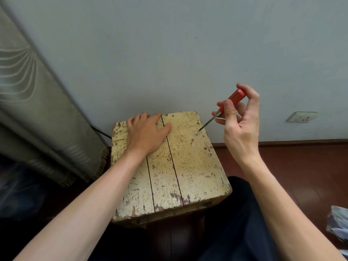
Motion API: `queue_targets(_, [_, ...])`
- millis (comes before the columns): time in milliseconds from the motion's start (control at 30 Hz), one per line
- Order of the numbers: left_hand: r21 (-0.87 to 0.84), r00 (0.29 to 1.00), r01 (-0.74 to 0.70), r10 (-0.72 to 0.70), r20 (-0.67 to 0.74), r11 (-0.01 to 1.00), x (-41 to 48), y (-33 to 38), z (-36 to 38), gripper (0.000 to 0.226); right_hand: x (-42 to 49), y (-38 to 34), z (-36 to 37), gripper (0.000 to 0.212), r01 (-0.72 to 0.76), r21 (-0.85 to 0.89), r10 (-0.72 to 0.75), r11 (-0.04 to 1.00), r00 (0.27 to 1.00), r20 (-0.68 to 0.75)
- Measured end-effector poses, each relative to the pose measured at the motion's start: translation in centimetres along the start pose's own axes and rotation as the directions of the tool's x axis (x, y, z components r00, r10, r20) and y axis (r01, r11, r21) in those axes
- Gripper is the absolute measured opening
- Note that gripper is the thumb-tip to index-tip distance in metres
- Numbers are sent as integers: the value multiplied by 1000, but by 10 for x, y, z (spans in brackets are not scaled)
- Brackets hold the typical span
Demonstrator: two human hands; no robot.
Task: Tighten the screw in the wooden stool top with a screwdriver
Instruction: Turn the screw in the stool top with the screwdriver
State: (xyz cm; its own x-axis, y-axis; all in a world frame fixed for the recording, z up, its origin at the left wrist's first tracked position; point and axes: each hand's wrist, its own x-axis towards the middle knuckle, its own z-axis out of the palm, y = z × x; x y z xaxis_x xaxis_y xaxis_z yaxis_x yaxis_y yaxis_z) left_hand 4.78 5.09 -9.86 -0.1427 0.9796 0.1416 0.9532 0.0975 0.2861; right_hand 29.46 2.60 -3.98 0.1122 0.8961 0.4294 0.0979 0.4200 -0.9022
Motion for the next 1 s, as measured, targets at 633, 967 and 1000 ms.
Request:
queue_targets(633, [-1,1000,0,0,5,1000,-2,2,-4,73,6,1,-3,41,-12,-45,13,999,1000,24])
queue_targets(967, [-10,1000,-4,4,-8,1000,-3,1,-2,72,16,-3,-12,39,33,-117,-17,993,990,139])
queue_targets(1000, [-15,1000,-4,4,-11,1000,-3,1,-2,72,18,-4,-14,42,42,-134,-24,990,991,134])
